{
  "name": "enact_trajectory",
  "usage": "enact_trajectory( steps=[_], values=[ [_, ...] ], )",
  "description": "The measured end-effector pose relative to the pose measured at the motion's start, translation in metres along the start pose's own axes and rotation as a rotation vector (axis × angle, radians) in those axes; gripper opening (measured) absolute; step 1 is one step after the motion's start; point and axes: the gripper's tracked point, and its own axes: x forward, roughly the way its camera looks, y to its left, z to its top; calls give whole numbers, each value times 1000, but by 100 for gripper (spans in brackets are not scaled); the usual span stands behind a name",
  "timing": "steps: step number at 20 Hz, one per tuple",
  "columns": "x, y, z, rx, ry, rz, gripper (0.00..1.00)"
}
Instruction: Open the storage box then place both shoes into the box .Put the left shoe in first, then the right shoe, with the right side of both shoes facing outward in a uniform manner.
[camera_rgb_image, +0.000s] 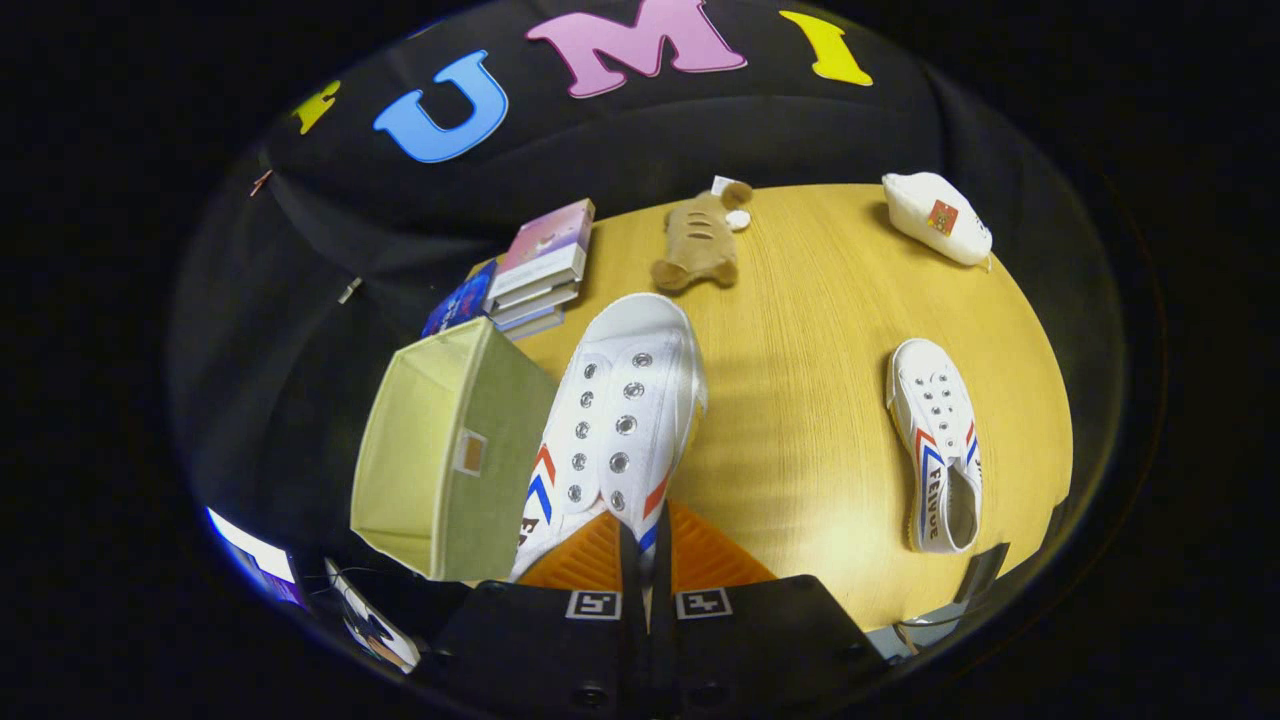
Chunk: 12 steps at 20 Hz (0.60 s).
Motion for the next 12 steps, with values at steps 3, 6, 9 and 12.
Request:
enact_trajectory(
  steps=[3,6,9,12],
  values=[
    [-24,53,19,17,-44,40,5],
    [-30,102,33,22,-74,70,5],
    [-17,149,33,39,-73,112,5],
    [6,185,22,52,-53,132,5]
  ],
)
